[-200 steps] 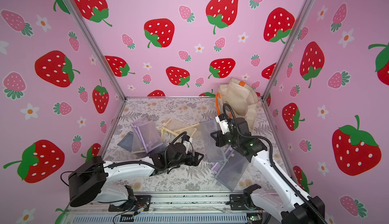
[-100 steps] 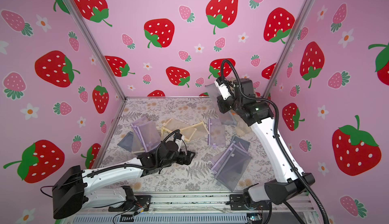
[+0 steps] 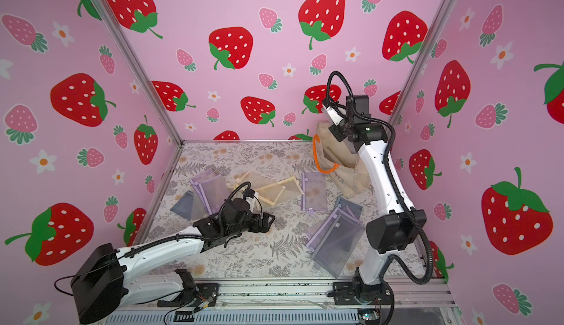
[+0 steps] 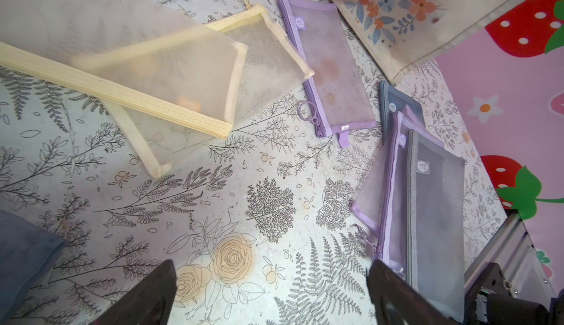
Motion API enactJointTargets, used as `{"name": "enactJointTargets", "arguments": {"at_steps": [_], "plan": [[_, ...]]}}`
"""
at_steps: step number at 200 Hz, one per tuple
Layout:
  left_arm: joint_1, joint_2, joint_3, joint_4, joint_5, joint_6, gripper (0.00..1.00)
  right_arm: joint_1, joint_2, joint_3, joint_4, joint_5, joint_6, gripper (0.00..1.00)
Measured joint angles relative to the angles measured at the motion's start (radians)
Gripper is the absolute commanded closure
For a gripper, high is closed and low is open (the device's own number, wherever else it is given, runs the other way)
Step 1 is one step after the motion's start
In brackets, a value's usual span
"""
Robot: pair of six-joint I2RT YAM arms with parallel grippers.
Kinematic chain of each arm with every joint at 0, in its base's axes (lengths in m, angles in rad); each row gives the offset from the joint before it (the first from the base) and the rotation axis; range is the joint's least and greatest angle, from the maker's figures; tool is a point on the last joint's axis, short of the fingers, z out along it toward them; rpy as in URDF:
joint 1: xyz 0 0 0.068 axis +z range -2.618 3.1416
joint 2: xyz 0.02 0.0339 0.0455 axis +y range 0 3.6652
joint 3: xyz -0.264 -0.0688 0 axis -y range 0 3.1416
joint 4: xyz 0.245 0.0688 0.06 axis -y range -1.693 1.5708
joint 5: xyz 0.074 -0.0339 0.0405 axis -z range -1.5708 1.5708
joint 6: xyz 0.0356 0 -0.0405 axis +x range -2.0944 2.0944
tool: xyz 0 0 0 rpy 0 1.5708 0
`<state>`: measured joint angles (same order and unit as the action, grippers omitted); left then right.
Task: Put the pencil pouch into the canvas bag
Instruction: Place the pencil pouch in the canvas bag.
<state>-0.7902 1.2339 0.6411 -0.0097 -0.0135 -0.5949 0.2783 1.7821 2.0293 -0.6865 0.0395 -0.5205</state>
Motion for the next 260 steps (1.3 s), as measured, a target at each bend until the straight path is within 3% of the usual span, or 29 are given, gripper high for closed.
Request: {"name": "enactJointTargets", "arguments": {"at_steps": [40,128,260], "plan": [[0.041,0.026,-0.012,0.022,0.044,0.005,0.01,-0.014,0.011,-0.124,0.053,0.013,-0.008,1.0],[0.081,0.024,-0.035,0.043,0.078,0.018,0.01,-0.069,0.069,-0.204,0.118,0.027,0.04,1.0],[0.085,-0.032,-0.063,0.036,0.068,0.024,0.01,-0.079,0.136,-0.209,0.119,0.011,0.172,1.0]]}}
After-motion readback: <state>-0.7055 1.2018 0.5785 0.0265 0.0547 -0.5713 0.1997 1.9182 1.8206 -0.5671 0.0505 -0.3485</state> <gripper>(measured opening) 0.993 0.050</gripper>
